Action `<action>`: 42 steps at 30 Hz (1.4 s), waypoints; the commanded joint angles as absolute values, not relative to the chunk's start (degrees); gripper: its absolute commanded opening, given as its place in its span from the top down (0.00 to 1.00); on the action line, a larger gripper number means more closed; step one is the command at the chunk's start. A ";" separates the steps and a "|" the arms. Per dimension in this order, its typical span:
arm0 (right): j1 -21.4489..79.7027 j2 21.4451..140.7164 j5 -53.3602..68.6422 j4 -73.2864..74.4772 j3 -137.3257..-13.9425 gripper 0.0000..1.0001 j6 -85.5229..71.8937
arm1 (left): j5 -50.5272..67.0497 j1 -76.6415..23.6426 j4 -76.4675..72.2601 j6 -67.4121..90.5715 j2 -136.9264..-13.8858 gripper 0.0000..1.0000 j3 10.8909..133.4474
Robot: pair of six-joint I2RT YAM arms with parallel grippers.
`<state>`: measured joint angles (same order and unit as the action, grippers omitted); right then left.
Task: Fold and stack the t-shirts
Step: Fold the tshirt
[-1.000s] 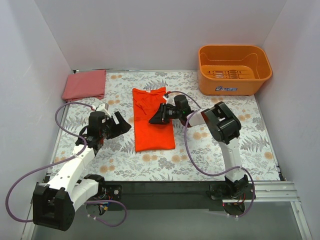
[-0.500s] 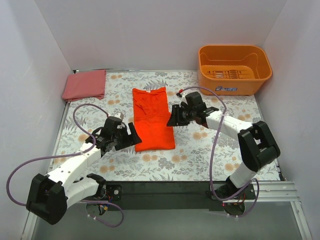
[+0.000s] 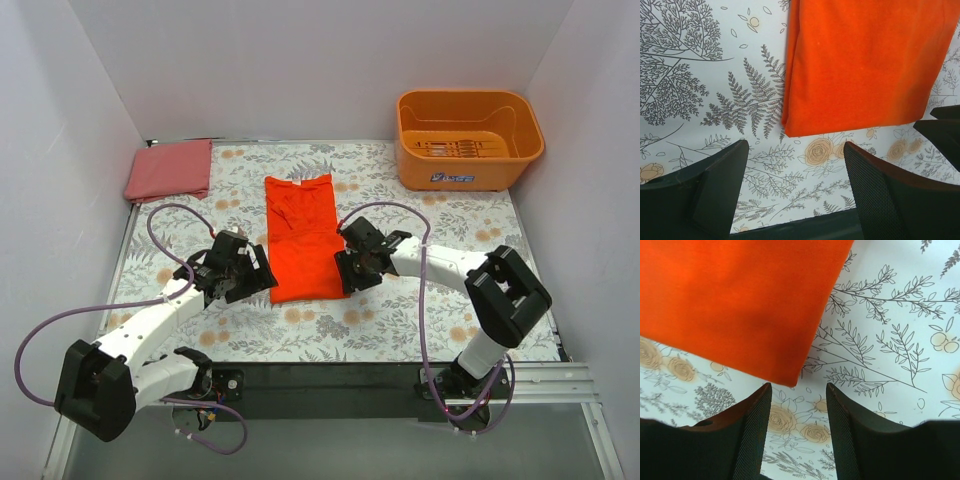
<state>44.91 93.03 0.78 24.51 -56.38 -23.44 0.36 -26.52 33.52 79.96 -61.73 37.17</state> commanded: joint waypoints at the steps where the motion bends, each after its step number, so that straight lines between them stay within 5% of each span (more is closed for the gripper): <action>1: 46.31 95.27 -2.99 25.84 -59.85 0.47 -24.17 | -1.67 -26.98 34.63 80.68 -61.35 0.25 38.67; 28: 51.76 103.27 -7.91 32.78 -60.91 0.64 -28.82 | -1.58 -27.95 35.07 80.68 -63.37 0.25 40.17; 34: 53.00 105.55 -8.17 34.63 -62.14 0.77 -29.00 | -1.76 -28.83 35.77 81.12 -65.47 0.25 41.04; 39: 53.09 106.87 -7.56 34.63 -62.49 0.99 -28.48 | -2.81 -29.88 36.30 81.56 -67.85 0.25 41.40; 42: 53.17 107.05 -7.38 34.45 -62.49 0.99 -27.86 | -3.77 -30.50 36.65 81.83 -69.60 0.25 42.01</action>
